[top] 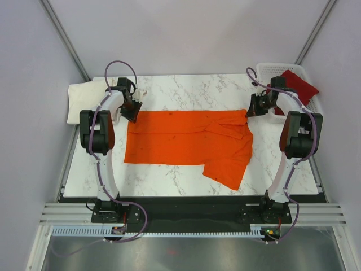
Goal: Fold and stack the t-shirts
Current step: Fold the tshirt
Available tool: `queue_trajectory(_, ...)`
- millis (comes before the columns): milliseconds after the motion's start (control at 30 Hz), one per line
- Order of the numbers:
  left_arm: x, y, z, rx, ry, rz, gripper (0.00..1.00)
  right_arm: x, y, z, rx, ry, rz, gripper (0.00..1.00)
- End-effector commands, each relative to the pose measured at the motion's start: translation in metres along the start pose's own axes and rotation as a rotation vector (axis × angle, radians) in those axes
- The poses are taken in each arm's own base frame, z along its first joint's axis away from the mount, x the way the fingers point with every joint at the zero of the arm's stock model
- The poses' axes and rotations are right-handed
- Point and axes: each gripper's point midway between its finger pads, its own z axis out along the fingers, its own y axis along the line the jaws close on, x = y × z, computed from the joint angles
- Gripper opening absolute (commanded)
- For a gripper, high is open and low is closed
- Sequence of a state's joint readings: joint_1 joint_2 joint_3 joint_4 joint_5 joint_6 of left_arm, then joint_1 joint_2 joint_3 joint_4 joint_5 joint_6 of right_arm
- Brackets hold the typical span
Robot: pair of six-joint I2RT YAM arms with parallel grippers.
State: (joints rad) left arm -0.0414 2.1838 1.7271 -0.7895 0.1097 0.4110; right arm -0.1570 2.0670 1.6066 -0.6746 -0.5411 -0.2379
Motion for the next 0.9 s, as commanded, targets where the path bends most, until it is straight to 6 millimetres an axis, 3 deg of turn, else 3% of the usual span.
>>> queue_trajectory(0,-0.020,0.010,-0.012,-0.027,-0.070,-0.029,0.32,-0.013,-0.002,-0.021,0.052,-0.044,-0.043,0.01)
queue_trajectory(367,-0.027,0.009,-0.017,-0.023,-0.094,-0.042,0.32,-0.005,-0.014,-0.016,0.136,0.003,-0.050,0.04)
queue_trajectory(467,-0.030,0.006,-0.017,-0.006,-0.106,-0.049,0.31,-0.001,-0.017,-0.010,0.133,0.020,-0.049,0.16)
queue_trajectory(500,-0.033,0.006,-0.019,-0.003,-0.115,-0.049,0.30,-0.003,-0.017,-0.010,0.136,0.014,-0.054,0.29)
queue_trajectory(567,-0.041,0.006,-0.026,-0.004,-0.144,-0.054,0.30,-0.014,-0.016,-0.017,0.141,-0.019,-0.082,0.36)
queue_trajectory(700,-0.057,0.007,-0.050,-0.019,-0.206,-0.036,0.33,-0.050,0.001,-0.052,0.157,-0.137,-0.156,0.42)
queue_trajectory(800,-0.066,0.010,-0.062,-0.034,-0.238,-0.023,0.34,-0.065,0.012,-0.062,0.155,-0.181,-0.217,0.43)
queue_trajectory(867,-0.067,0.010,-0.061,-0.033,-0.237,-0.025,0.34,-0.070,0.019,-0.058,0.127,-0.190,-0.236,0.42)
